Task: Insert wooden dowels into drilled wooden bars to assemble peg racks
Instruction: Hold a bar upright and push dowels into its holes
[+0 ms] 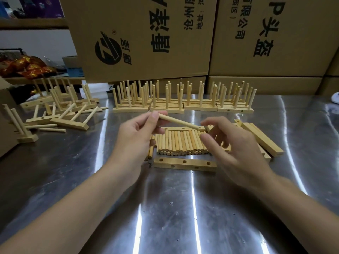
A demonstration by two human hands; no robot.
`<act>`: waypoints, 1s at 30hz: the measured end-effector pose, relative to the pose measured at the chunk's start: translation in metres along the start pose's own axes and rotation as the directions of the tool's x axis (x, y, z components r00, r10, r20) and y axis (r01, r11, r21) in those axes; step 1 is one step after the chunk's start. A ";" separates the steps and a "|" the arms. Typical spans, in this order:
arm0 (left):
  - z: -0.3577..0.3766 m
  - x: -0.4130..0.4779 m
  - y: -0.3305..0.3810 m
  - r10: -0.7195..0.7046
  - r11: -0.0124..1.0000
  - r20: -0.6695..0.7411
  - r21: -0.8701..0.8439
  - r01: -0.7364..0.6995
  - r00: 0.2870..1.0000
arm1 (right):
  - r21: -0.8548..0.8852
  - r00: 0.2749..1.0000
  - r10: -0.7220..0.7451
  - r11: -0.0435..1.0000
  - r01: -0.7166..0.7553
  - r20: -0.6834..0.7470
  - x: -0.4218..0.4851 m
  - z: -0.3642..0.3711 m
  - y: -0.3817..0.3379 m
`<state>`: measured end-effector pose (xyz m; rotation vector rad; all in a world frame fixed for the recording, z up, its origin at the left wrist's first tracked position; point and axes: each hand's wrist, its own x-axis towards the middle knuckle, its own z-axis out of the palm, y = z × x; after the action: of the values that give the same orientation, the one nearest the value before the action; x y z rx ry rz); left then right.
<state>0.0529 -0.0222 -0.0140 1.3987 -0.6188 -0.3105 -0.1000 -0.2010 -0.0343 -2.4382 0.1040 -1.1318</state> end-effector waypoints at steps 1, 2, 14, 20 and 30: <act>0.003 -0.002 -0.002 -0.026 0.999 0.024 -0.020 0.027 0.999 | -0.018 1.000 -0.019 1.000 0.019 0.008 0.000 0.001 -0.003; 0.006 -0.003 -0.003 -0.044 0.998 0.049 -0.041 0.046 0.998 | -0.036 0.999 -0.039 0.999 0.039 0.004 0.000 0.001 -0.005; 0.024 -0.017 -0.012 -0.175 0.941 0.339 -0.218 0.258 0.925 | -0.070 0.962 -0.241 0.970 0.234 -0.128 0.002 0.001 -0.026; 0.027 -0.018 -0.005 -0.217 0.870 0.410 -0.331 0.366 0.886 | -0.041 0.968 -0.203 0.979 0.199 -0.148 0.001 0.001 -0.034; 0.022 -0.019 -0.012 -0.179 0.957 0.568 -0.088 0.275 0.804 | 0.518 0.961 0.268 0.834 -0.192 -0.075 0.006 -0.001 -0.035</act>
<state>0.0267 -0.0320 -0.0290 1.2156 -0.8765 -0.9707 -0.1006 -0.1715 -0.0146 -1.8215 0.1235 -1.0638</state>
